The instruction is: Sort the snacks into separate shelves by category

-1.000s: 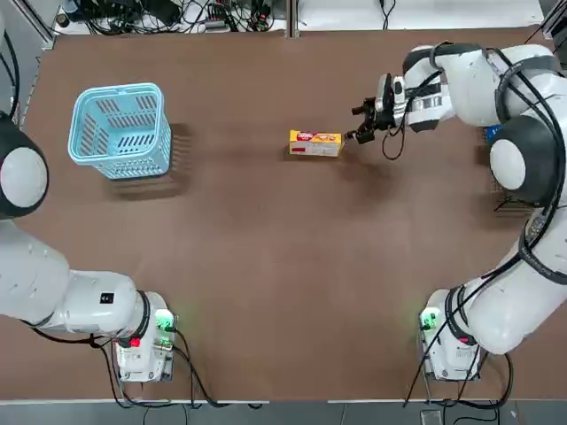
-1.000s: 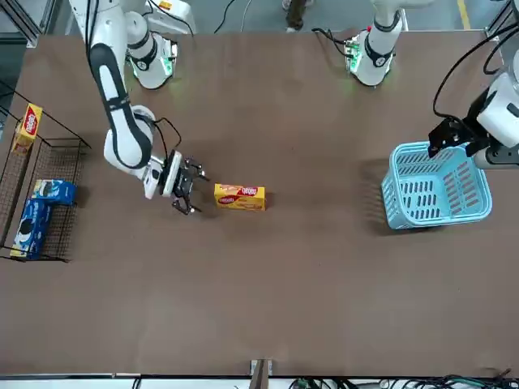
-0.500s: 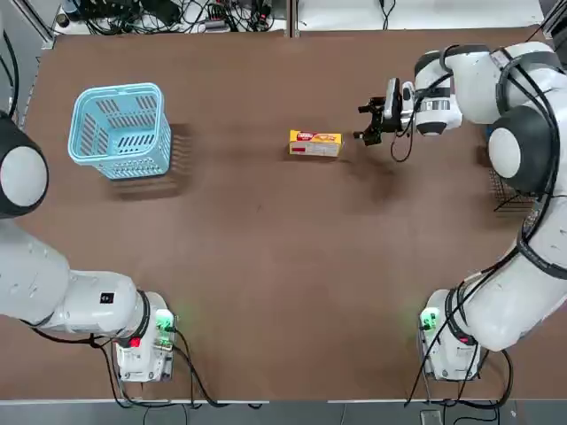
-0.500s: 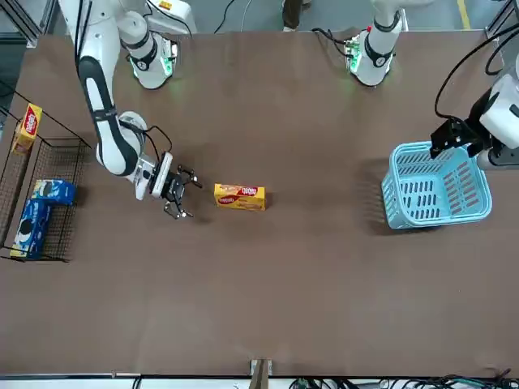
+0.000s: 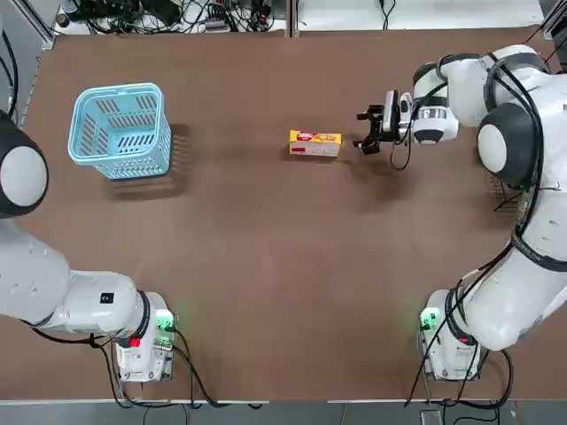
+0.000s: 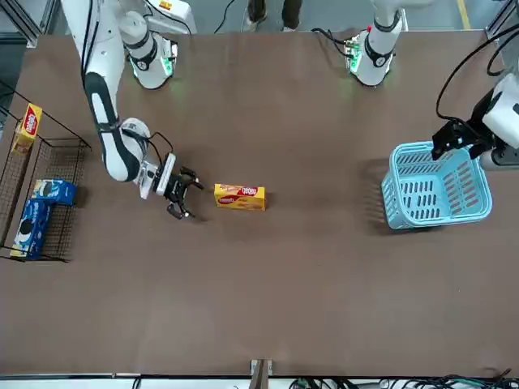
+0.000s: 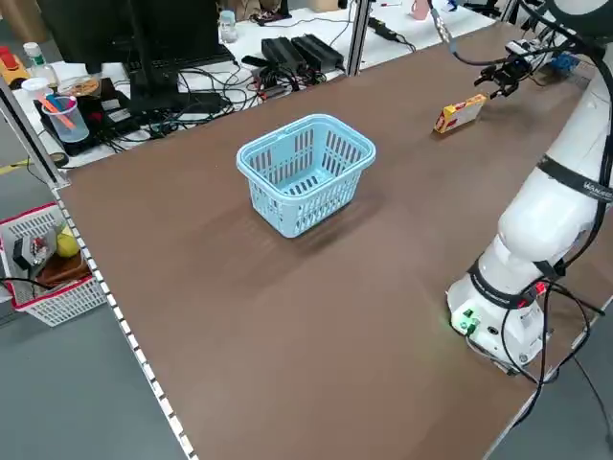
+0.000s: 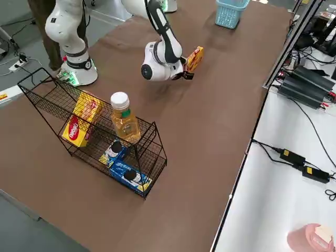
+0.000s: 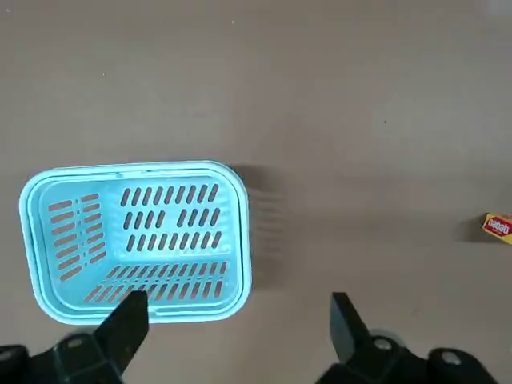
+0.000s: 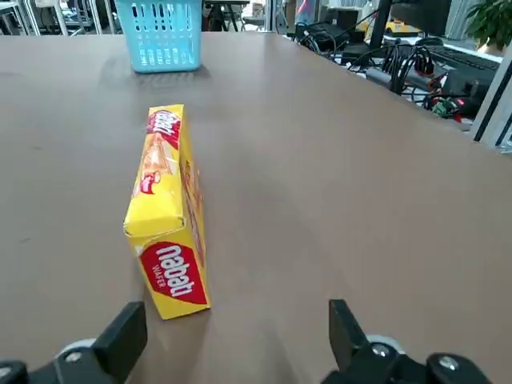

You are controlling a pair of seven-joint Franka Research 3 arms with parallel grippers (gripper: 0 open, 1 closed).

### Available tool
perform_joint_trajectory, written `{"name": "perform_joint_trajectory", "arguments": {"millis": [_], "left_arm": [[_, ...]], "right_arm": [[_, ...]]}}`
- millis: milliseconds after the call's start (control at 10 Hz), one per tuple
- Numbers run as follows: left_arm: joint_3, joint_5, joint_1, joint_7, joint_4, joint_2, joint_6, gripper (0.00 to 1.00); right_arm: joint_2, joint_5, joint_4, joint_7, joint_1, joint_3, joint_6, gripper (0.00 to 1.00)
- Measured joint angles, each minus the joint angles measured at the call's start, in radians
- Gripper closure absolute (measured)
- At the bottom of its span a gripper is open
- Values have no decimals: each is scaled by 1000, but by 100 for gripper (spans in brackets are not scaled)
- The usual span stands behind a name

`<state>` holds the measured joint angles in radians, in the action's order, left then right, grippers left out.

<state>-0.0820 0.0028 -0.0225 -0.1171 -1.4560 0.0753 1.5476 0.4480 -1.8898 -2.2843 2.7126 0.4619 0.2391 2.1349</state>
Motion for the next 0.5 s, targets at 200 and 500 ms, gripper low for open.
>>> {"name": "perform_joint_trajectory", "arguments": {"millis": [200,500], "left_arm": [[3,1,1,0,2,0,0,0],[6,9,2,0,2,0,0,0]], "right_arm": [[19,-29,1,9,0,-7,-6,0],[40,-80,14,20,1,-43,-9,0]]}}
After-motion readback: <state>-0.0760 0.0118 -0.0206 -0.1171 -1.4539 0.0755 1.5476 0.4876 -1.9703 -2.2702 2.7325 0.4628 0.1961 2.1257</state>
